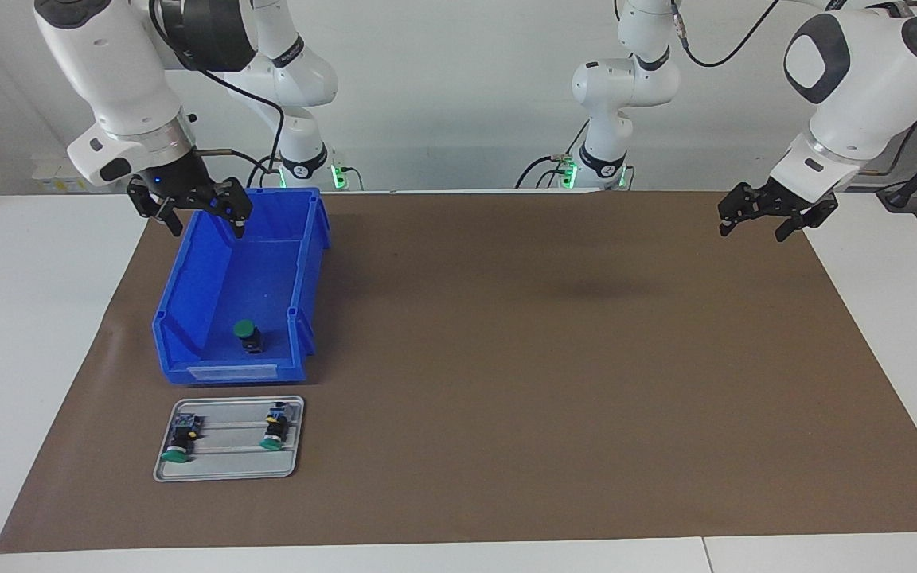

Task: Place and press button with both arms

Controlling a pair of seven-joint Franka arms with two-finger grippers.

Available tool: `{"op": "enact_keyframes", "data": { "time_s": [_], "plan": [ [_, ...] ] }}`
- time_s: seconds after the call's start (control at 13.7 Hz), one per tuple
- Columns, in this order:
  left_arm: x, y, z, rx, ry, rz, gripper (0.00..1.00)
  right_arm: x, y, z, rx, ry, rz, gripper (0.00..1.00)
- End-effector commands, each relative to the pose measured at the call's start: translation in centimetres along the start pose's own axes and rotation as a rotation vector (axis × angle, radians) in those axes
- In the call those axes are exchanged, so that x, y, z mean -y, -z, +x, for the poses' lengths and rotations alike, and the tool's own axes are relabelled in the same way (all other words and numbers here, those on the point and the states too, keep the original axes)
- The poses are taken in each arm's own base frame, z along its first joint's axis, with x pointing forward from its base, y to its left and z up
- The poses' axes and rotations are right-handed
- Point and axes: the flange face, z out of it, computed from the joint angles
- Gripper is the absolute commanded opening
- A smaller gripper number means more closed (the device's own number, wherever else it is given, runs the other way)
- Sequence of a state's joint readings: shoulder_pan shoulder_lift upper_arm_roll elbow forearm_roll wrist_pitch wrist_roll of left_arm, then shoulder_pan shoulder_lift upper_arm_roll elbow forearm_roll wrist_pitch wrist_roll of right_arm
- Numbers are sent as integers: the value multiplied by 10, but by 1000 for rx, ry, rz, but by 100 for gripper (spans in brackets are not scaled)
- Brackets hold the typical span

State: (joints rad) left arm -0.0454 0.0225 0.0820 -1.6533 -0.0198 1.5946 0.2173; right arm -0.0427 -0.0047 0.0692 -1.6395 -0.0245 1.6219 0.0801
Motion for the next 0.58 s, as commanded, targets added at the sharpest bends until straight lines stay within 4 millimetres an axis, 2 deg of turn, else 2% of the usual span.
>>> {"op": "enact_keyframes", "data": {
  "time_s": [0.0, 0.51],
  "plan": [
    [1, 2, -8, -11, -7, 19, 100, -2, -2, -1, 5, 22, 16, 100],
    [2, 2, -8, -11, -6, 19, 100, -4, -4, -4, 7, 18, 15, 100]
  ]
}}
